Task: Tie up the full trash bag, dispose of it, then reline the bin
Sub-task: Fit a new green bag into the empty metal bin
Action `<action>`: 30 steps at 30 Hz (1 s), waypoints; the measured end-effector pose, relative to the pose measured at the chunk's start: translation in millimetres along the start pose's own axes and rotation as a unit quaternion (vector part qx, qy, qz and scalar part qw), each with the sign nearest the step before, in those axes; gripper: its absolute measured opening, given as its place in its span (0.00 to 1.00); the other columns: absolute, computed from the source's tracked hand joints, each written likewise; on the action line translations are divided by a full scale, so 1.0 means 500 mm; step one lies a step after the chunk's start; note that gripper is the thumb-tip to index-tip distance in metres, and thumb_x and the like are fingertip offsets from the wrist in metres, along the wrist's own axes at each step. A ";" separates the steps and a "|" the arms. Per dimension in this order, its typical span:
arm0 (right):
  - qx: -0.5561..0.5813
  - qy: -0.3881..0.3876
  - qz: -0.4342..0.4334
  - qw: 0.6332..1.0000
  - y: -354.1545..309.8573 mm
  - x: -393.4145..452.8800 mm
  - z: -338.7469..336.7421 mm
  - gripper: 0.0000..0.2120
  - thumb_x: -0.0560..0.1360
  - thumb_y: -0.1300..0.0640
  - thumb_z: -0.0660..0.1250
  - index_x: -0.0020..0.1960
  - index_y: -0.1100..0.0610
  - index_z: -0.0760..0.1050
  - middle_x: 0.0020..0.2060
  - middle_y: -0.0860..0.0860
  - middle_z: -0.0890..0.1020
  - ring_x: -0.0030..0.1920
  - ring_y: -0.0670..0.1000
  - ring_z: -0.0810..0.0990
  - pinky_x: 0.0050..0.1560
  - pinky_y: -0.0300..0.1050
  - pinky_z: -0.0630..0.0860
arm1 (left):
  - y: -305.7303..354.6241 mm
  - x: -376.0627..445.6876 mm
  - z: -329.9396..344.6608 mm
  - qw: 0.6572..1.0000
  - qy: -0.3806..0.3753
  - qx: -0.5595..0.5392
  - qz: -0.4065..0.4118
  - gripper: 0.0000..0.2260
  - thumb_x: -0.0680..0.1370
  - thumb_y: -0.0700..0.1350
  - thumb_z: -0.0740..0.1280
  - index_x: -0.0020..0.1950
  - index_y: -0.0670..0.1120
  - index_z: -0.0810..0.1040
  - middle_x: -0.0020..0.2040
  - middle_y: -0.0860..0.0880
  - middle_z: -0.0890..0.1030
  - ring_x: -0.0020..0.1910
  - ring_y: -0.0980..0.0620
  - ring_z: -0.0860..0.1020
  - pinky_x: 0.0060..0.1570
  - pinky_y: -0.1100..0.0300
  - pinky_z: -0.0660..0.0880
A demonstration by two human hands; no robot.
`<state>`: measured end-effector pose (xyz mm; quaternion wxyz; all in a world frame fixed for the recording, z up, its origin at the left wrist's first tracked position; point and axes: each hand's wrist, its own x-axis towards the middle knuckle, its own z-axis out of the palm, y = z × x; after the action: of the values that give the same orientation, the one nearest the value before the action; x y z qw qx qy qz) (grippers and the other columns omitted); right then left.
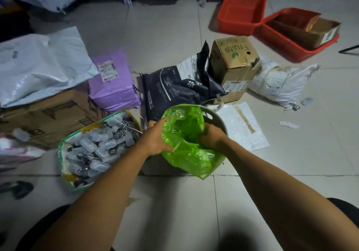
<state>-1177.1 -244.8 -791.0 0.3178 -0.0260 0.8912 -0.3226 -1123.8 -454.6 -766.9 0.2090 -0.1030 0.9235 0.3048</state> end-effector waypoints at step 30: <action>0.082 0.190 -0.057 0.977 0.014 -0.064 -0.113 0.13 0.65 0.68 0.69 0.38 0.52 0.73 0.36 0.49 0.75 0.41 0.53 0.73 0.39 0.45 0.70 | 0.039 -0.029 0.007 0.979 0.000 0.190 0.074 0.45 0.67 0.59 0.75 0.78 0.49 0.58 0.79 0.48 0.52 0.77 0.44 0.55 0.74 0.47 0.60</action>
<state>-1183.2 -199.9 -744.1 0.1252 0.0113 0.9027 -0.4114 -1115.7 -436.0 -752.9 0.2018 0.0073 0.9695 0.1389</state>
